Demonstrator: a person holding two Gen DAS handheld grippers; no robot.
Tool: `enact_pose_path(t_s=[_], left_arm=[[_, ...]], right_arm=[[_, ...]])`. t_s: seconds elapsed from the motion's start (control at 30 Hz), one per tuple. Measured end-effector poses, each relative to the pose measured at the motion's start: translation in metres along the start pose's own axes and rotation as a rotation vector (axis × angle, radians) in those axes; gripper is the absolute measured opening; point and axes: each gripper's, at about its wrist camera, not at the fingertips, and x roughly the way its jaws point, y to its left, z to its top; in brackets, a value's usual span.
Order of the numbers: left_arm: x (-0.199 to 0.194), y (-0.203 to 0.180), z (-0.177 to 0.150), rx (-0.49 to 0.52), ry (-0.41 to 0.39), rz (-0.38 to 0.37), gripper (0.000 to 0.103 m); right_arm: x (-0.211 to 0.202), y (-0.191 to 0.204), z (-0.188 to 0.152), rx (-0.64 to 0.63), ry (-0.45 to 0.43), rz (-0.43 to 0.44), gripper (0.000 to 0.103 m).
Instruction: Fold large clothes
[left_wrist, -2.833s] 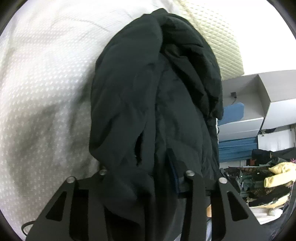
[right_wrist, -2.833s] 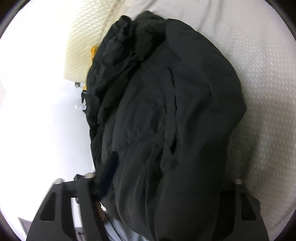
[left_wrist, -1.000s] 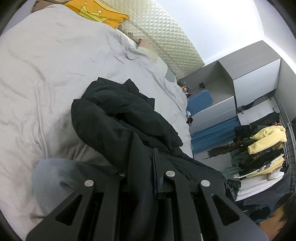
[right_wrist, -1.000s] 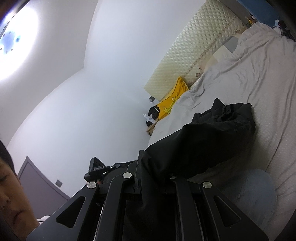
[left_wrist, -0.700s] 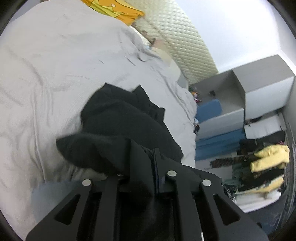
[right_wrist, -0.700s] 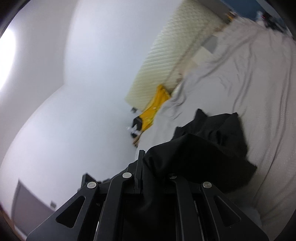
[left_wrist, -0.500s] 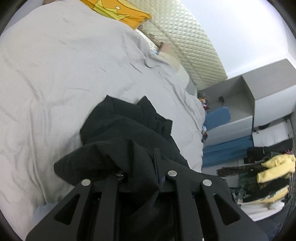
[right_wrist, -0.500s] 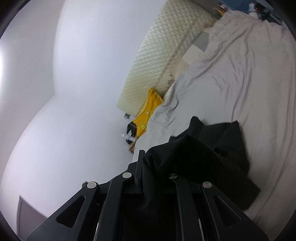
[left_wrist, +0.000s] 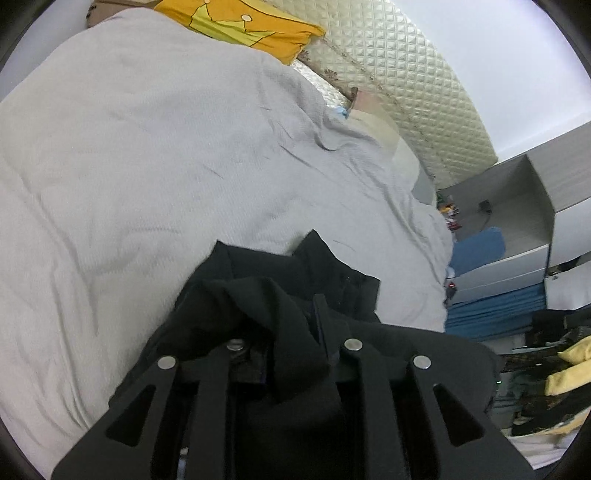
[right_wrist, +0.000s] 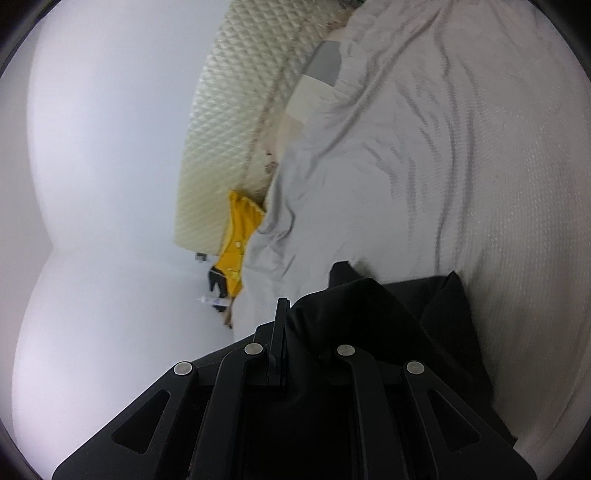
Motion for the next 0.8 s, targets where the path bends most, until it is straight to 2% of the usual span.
enact_pose_path(t_s=[0.2, 0.43, 0.8], left_arm=[[0.036, 0.001, 0.022, -0.019, 0.046, 0.058, 0.021], [0.063, 0.005, 0.04, -0.042, 0.074, 0.083, 0.021], [0.123, 0.012, 0.046, -0.044, 0.115, 0.144, 0.021]], right_arm=[[0.026, -0.009, 0.014, 0.009, 0.031, -0.074, 0.009], [0.051, -0.038, 0.029, 0.042, 0.081, -0.057, 0.01], [0.096, -0.082, 0.037, 0.111, 0.126, -0.077, 0.01]])
